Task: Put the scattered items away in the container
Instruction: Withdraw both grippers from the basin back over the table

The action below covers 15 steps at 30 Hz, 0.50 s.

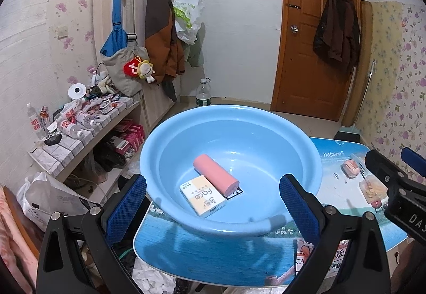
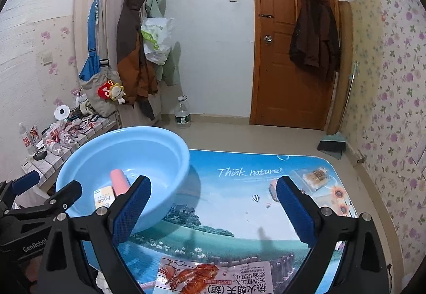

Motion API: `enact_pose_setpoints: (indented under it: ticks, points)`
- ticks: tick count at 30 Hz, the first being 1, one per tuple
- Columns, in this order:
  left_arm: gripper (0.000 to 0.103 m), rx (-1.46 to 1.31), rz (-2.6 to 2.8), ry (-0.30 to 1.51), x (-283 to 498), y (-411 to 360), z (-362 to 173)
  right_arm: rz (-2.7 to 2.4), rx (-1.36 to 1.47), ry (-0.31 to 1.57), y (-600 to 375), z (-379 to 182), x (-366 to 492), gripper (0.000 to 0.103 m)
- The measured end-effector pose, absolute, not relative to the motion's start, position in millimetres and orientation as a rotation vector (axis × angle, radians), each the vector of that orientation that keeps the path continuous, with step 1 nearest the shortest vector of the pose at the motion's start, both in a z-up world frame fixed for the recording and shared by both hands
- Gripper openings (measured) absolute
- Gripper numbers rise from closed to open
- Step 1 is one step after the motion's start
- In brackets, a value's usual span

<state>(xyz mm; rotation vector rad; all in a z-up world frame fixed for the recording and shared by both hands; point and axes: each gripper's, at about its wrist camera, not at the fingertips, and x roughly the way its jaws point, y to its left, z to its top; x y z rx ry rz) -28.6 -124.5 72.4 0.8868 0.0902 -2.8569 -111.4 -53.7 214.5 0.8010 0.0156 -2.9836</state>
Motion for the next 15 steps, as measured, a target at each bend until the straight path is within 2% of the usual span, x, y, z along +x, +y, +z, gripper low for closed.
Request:
enact_pose_setpoints:
  ticks: [9,15]
  points:
    - [0.101,0.888,-2.870,0.086,-26.4,-115.6,74.2,-2.973,0.813,-0.064,-36.5,211.6,-105.2,0.096]
    - [0.101,0.883,-2.879,0.110,-25.3,-106.5,75.4,-2.989,0.784,0.050,-39.0,209.6,-95.8,0.096]
